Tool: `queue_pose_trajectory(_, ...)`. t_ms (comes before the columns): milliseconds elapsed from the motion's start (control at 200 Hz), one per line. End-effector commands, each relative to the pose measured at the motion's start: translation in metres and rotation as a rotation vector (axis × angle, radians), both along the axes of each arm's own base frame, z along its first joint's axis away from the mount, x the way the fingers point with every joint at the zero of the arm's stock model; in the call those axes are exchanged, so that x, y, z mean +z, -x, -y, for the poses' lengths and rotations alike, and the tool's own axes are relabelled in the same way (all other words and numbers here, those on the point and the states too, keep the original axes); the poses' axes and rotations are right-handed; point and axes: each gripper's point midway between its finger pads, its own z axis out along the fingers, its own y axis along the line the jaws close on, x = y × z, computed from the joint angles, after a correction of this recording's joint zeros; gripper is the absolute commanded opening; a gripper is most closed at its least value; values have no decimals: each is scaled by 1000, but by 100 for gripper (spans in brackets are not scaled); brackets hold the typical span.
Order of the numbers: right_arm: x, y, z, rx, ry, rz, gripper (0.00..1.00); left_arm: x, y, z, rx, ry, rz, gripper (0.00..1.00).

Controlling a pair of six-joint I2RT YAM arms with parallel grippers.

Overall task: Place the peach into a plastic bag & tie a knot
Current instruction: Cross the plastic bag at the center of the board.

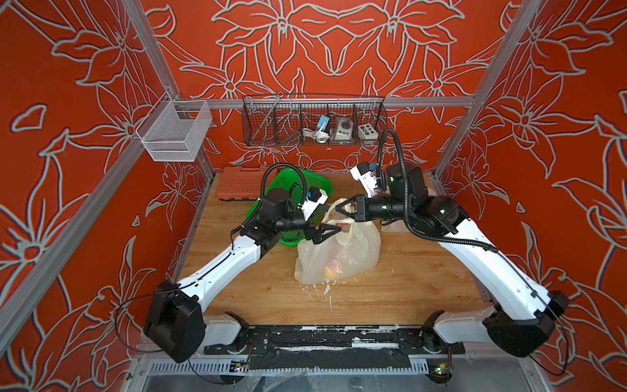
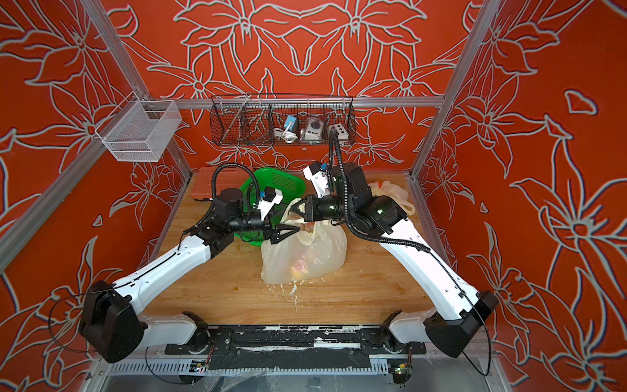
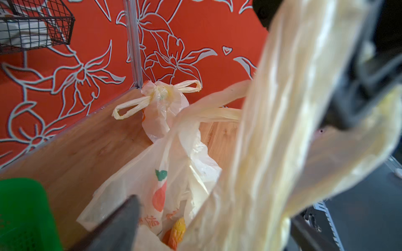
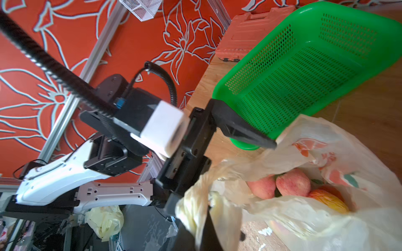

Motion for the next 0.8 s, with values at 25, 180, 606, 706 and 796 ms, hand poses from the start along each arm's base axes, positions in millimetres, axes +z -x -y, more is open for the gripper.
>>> queue_pose_trajectory(25,19,1,1,5,-55,29,5,17,-2,11,-58,76,54,43)
queue_pose_trajectory(180,26,-11,66,-98,32,188,45,12,4,7,-87,64,20,11)
queue_pose_trajectory(606,-89,-18,167,-224,404,478,77,29,8,-20,-144,110,-123,0)
queue_pose_trajectory(706,-90,-23,151,-202,302,608,80,30,11,-19,-177,113,-146,0)
queue_pose_trajectory(796,-85,-36,140,-204,228,669,81,30,14,-18,-206,114,-167,0)
